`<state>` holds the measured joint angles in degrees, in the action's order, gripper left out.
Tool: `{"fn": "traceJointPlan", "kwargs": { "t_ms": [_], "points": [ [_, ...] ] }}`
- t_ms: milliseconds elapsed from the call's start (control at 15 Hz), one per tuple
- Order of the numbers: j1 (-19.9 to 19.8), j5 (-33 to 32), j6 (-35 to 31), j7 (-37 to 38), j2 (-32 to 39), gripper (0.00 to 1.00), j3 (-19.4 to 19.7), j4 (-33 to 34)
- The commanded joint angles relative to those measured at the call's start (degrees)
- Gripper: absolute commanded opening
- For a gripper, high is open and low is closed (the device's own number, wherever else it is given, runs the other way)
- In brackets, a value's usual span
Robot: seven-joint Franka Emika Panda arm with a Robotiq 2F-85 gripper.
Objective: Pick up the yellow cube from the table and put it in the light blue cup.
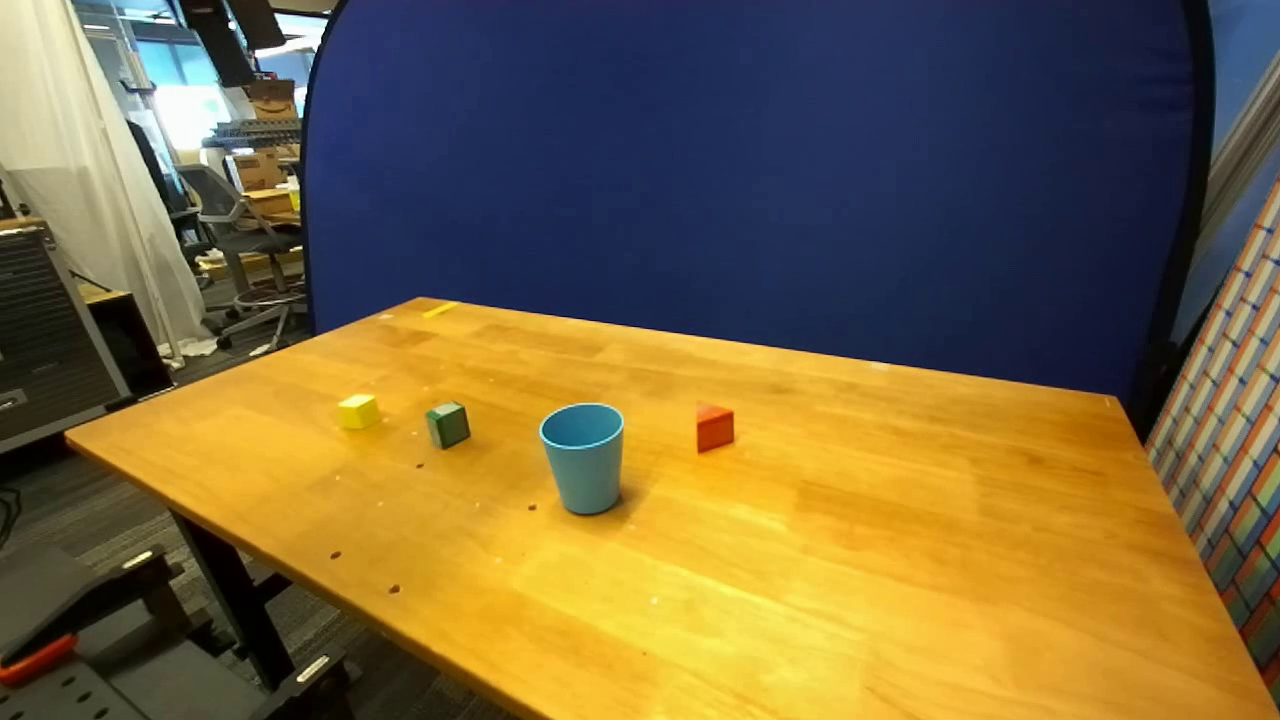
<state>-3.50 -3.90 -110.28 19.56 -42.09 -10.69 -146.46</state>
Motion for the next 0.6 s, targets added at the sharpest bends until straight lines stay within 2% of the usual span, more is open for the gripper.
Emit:
{"fn": "traceJointPlan", "kwargs": {
  "t_ms": [0,267,533],
  "points": [
    [1.7,3.4,-9.2,1.5,8.0,1.0,0.5,-1.9],
    [4.8,10.4,-22.5,-0.1,21.5,1.0,1.0,-3.6],
    [8.7,14.4,-32.8,-2.0,37.3,1.0,0.2,-0.9]
  ]
}}
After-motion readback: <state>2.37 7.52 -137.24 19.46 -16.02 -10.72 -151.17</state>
